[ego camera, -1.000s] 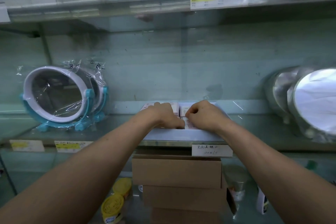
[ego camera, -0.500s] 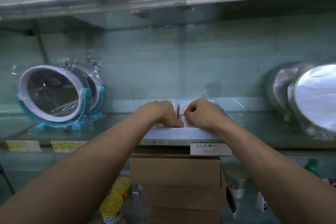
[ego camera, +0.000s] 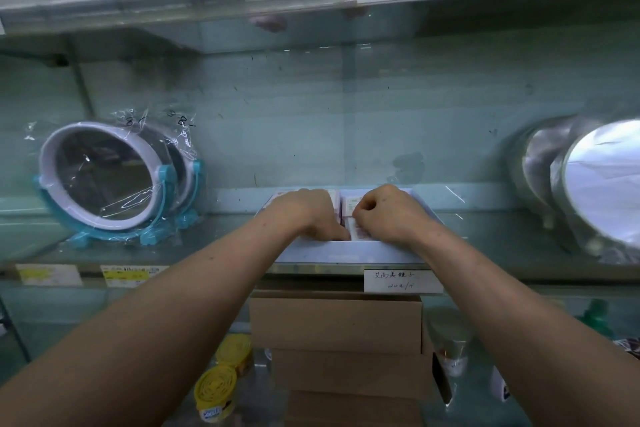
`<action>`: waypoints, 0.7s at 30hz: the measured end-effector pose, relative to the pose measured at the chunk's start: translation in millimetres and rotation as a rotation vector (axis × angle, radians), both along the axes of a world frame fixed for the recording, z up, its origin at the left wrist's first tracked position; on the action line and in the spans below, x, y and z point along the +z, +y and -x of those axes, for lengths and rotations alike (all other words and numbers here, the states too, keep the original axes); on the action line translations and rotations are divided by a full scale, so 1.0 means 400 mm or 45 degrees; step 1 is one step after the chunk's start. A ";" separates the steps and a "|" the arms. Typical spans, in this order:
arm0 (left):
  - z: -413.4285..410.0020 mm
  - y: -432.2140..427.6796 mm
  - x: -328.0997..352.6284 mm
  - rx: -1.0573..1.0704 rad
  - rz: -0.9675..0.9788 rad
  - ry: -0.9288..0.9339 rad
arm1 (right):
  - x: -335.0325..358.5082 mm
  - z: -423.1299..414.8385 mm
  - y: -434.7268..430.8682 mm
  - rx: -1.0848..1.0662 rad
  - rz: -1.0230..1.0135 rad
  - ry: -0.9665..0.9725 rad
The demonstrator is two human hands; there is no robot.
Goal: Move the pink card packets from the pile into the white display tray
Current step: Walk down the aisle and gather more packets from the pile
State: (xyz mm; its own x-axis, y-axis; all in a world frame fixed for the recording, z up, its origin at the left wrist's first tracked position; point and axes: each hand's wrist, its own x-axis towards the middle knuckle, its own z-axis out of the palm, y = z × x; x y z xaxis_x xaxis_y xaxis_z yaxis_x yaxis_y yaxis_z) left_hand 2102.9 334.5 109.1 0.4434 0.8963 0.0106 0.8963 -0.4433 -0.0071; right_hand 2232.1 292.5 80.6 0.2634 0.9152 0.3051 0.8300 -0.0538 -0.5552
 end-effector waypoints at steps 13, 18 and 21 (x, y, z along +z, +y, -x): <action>0.065 -0.023 0.028 -0.004 0.119 -0.155 | 0.012 -0.002 0.004 0.018 0.068 -0.196; 0.068 0.004 0.022 -0.009 -0.018 -0.162 | 0.019 -0.028 0.008 -0.023 0.003 -0.300; 0.070 0.024 0.002 0.003 0.096 -0.065 | 0.014 -0.045 0.006 0.001 0.182 -0.320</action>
